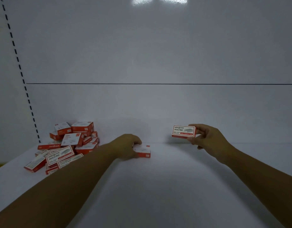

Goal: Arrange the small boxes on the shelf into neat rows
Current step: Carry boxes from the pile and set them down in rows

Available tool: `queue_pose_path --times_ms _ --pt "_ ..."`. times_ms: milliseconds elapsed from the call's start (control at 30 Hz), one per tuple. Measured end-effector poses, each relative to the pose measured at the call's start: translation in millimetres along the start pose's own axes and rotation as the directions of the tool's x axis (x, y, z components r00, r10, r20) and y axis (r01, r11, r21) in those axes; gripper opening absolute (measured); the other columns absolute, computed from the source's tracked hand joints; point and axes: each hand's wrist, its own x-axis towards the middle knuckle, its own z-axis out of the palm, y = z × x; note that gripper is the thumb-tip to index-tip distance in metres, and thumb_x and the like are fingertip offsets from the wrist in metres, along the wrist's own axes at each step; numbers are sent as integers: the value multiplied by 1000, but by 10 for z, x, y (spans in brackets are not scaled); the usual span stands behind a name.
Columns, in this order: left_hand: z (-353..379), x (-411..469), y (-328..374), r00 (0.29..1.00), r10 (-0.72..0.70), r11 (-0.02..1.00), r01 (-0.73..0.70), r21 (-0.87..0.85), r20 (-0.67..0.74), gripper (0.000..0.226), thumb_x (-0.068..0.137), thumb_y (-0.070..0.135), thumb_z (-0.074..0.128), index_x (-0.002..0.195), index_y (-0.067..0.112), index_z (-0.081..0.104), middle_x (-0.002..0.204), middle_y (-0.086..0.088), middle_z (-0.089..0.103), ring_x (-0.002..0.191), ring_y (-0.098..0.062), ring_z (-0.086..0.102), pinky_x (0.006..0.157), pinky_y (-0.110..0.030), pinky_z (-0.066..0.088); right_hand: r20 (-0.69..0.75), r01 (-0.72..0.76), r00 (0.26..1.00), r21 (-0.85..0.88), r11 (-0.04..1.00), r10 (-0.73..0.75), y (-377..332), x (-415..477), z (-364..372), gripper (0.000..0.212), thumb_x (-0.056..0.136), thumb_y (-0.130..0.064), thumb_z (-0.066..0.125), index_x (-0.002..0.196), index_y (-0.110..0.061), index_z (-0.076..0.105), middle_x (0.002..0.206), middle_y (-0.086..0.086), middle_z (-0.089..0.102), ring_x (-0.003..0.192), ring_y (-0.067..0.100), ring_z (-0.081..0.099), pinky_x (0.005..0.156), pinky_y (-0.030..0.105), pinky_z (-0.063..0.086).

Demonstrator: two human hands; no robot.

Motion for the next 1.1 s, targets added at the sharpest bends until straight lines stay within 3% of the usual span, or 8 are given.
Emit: queue_pose_path --times_ms 167,233,333,500,633,700,800,1100 --pt "110 98 -65 980 -79 997 76 -23 -181 45 75 35 70 114 17 57 116 -3 58 98 -16 52 81 -22 39 -54 31 998 -108 994 -37 17 -21 -69 40 73 -8 76 106 -27 64 90 -4 72 69 14 61 67 28 52" --pt "142 137 -67 965 -93 995 83 -53 -244 39 75 35 70 106 14 61 111 -4 56 92 -15 50 78 -20 37 -82 52 995 -158 986 -65 13 -38 -109 38 73 -11 77 104 -29 64 92 -13 69 73 3 63 66 13 48" --pt "182 182 -72 955 -91 996 89 -21 -282 35 78 36 67 106 15 62 108 -3 55 94 -16 52 81 -22 39 -116 57 990 -182 982 -79 -10 -75 -172 36 74 -12 76 102 -29 62 90 -20 66 78 -10 62 63 3 44" --pt "237 234 -144 937 -96 994 108 17 -335 30 80 35 65 105 18 60 103 -1 55 94 -17 53 80 -24 39 -142 -10 990 -185 983 -16 6 -135 -253 38 74 -11 76 108 -25 64 94 -11 69 78 5 66 64 10 50" --pt "183 275 -67 935 -38 999 40 0 -352 32 76 42 67 100 22 60 98 1 55 90 -16 53 77 -29 43 -158 -41 987 -209 977 7 79 -211 -416 39 73 -10 76 106 -27 65 86 -16 71 65 2 64 60 12 51" --pt "118 301 93 943 27 999 -31 -7 -330 32 79 42 63 104 22 60 101 3 56 88 -13 51 75 -26 39 -170 -50 985 -207 977 14 134 -235 -562 38 73 -10 76 105 -27 65 86 -16 71 65 3 64 64 16 51" --pt "85 353 454 959 131 991 -134 2 -253 35 85 36 59 117 22 55 115 2 55 102 -14 51 86 -25 39 -173 -47 985 -197 979 13 241 -248 -814 37 75 -8 75 106 -25 64 90 -15 70 66 0 65 63 14 51" --pt "285 839 1947 943 268 963 -259 69 -198 55 85 47 54 135 32 36 145 10 35 133 -10 31 108 -26 24 -208 -60 978 -139 989 30 809 -349 -2139 37 71 -4 76 96 -29 63 90 -10 70 64 0 65 64 13 50"
